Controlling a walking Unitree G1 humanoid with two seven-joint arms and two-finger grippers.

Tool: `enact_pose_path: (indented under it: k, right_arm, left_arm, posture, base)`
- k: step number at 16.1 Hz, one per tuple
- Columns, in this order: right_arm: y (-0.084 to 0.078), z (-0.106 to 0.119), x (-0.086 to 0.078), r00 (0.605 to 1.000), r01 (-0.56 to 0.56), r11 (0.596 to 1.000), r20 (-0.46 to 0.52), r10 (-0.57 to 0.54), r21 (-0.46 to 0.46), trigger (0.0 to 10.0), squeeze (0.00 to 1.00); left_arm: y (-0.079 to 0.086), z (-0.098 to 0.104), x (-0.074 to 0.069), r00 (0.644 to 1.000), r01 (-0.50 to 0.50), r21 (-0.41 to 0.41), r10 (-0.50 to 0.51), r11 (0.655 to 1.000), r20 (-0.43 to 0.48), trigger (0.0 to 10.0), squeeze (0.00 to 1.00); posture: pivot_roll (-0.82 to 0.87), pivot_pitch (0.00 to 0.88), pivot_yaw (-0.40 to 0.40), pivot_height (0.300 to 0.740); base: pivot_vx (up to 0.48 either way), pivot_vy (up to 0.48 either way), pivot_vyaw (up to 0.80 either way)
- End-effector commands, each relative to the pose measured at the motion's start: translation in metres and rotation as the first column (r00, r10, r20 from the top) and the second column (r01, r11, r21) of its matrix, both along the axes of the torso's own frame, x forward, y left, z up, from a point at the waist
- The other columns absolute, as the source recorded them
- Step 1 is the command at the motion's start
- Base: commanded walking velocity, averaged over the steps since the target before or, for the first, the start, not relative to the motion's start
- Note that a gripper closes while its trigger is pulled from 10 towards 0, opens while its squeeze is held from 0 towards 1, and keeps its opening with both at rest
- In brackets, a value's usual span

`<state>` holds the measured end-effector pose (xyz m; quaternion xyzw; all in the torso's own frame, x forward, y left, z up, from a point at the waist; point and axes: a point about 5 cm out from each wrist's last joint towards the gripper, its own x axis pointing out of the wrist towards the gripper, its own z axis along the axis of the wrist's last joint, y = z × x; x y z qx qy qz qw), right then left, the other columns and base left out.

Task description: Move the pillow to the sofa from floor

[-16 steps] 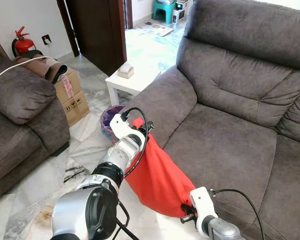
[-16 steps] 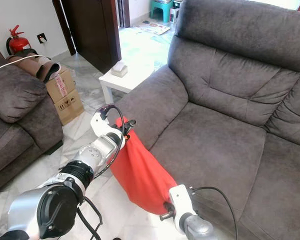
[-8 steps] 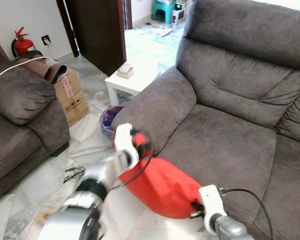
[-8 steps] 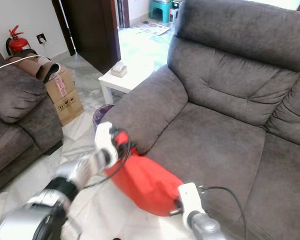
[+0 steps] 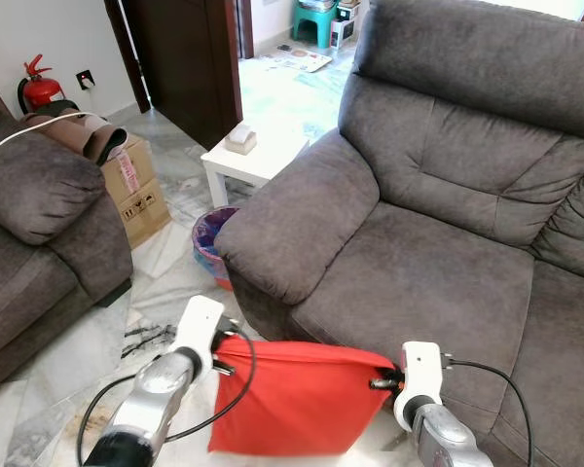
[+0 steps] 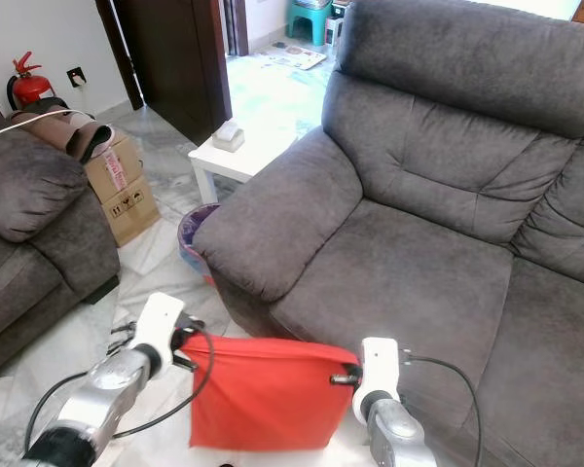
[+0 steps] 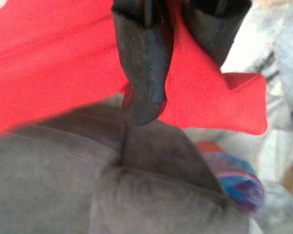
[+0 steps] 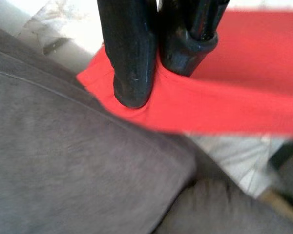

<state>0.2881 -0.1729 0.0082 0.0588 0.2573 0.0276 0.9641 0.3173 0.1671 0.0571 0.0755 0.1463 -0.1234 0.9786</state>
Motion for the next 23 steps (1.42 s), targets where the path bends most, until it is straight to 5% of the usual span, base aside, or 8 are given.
enact_pose_path:
  k: [1, 4, 8, 19, 23]
  right_arm:
    - [-0.045, -0.001, -0.011, 0.968, 0.248, 0.969, 0.034, -0.247, -0.012, 0.0, 0.0]
    - [-0.052, -0.002, -0.024, 0.94, 0.325, 0.944, 0.09, -0.329, 0.055, 0.0, 0.0]
    - [-0.042, -0.001, -0.041, 0.911, 0.358, 0.927, 0.177, -0.373, 0.112, 0.0, 0.0]
    - [-0.022, -0.006, -0.058, 0.88, 0.406, 0.905, 0.212, -0.425, 0.125, 0.0, 0.0]
    - [-0.026, -0.004, -0.059, 0.878, 0.407, 0.905, 0.221, -0.424, 0.12, 0.0, 0.0]
  left_arm:
    - [0.033, 0.013, -0.004, 0.986, -0.114, 0.11, 0.099, 0.987, 0.131, 10.0, 0.0]
    - [0.024, 0.008, -0.011, 0.979, -0.132, 0.057, 0.121, 0.99, 0.167, 10.0, 0.0]
    - [-0.002, 0.019, -0.002, 0.968, -0.085, 0.016, 0.079, 0.996, 0.238, 10.0, 0.0]
    - [0.012, 0.018, -0.003, 0.97, -0.06, 0.049, 0.047, 0.997, 0.24, 10.0, 0.0]
    - [0.007, 0.015, -0.004, 0.973, -0.048, 0.038, 0.038, 0.998, 0.23, 10.0, 0.0]
  posture:
    - [0.11, 0.097, 0.006, 0.74]
    - [0.1, 0.096, -0.002, 0.74]
    - [0.11, 0.082, -0.013, 0.74]
    - [0.09, 0.044, 0.078, 0.74]
    - [0.06, 0.027, 0.077, 0.74]
  base:
    - [0.0, 0.0, 0.0]
    - [0.0, 0.0, 0.0]
    - [0.0, 0.0, 0.0]
    - [0.0, 0.0, 0.0]
    - [0.0, 0.0, 0.0]
